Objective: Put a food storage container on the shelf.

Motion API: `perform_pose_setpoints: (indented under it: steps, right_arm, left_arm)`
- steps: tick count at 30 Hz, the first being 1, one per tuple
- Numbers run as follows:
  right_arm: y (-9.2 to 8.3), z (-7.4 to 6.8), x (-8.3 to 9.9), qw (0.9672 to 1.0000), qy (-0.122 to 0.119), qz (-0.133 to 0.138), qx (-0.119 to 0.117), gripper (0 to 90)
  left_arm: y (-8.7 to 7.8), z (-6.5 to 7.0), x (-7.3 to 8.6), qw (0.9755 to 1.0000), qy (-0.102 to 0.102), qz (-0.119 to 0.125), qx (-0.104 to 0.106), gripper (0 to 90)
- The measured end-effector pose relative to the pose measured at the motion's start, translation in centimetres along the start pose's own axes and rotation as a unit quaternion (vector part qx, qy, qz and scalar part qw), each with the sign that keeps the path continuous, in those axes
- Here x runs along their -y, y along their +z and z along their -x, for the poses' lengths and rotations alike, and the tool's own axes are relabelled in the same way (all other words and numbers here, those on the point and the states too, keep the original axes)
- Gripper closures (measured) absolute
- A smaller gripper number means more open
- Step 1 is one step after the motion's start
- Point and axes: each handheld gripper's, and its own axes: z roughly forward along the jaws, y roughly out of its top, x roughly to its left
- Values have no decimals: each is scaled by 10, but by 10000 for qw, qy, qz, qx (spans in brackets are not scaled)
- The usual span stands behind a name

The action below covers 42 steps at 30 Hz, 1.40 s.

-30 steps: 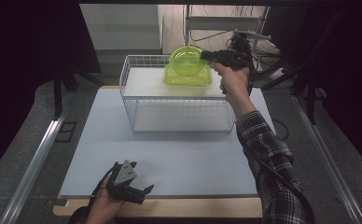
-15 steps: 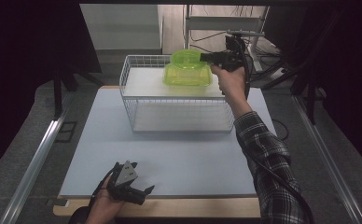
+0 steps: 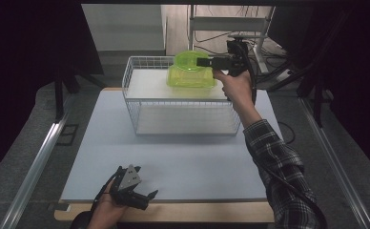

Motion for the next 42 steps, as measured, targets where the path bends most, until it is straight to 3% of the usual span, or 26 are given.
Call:
perform_pose_setpoints:
  steps: [9, 13, 20, 27, 42]
  right_arm:
    - [-12, 2, 22, 9992, -208, -107, -332, 153]
    - [-17, 2, 32, 9984, -313, -161, -448, 143]
    - [-26, -6, 48, 9961, -718, -256, -452, 120]
    - [-33, -10, 67, 9914, -1188, -397, -385, 93]
    - [-43, -5, 105, 9846, -1646, -500, -312, 76]
  left_arm:
    - [0, 0, 0, 10000, 1, -12, -6, 13]
    - [-1, 0, 0, 9999, 1, 92, 105, 15]
    - [-2, -2, 0, 9996, -141, 156, 173, 18]
    - [-1, -1, 0, 9997, -112, 145, 168, 17]
    - [-2, -5, 1, 9993, -197, 274, 161, 18]
